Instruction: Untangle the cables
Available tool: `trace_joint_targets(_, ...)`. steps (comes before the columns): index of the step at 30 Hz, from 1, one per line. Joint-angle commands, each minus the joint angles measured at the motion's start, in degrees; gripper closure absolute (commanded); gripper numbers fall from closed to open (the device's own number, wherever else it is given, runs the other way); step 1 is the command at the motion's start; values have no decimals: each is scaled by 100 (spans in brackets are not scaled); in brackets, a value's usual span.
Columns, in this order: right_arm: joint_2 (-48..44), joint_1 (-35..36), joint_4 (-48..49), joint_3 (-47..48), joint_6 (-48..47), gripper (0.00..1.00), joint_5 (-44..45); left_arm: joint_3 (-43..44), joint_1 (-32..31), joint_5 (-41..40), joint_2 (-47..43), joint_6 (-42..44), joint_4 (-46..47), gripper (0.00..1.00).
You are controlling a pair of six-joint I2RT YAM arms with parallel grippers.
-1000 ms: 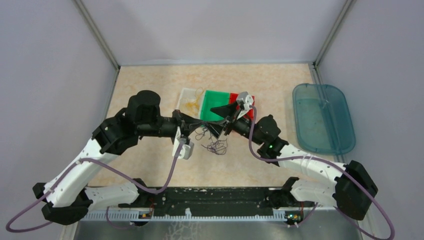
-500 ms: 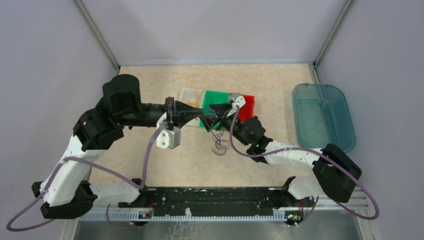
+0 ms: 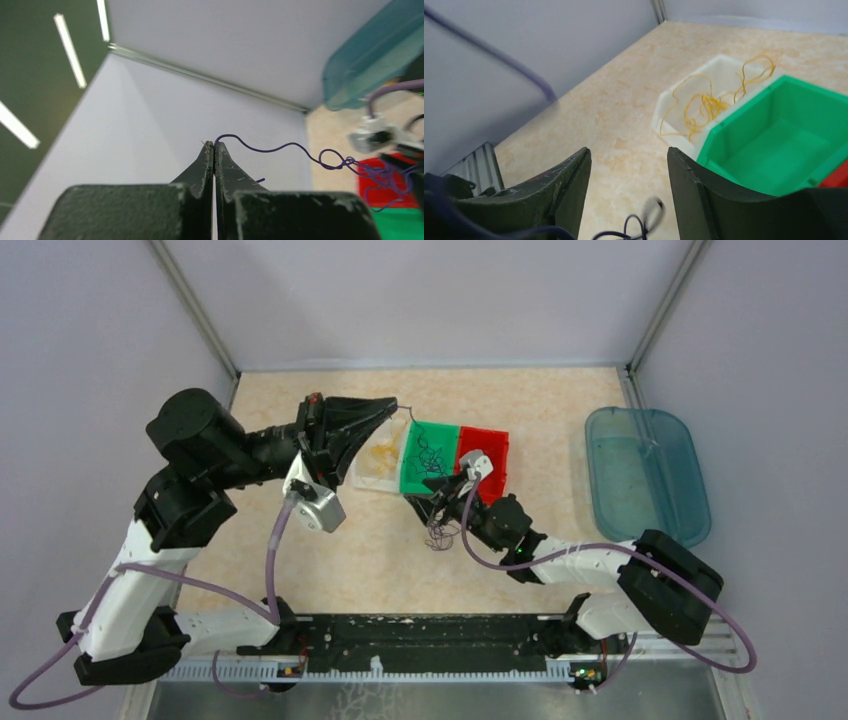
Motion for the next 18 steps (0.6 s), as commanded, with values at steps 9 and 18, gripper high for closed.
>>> trace_joint_targets(9,-313,147,527,-833,605,83,332,-405,9,-1507,131,1834,4517,100)
trace_joint_targets(18,-210,159,68,-848,753,100,572,289,8,-1460,507,2171,5226,100)
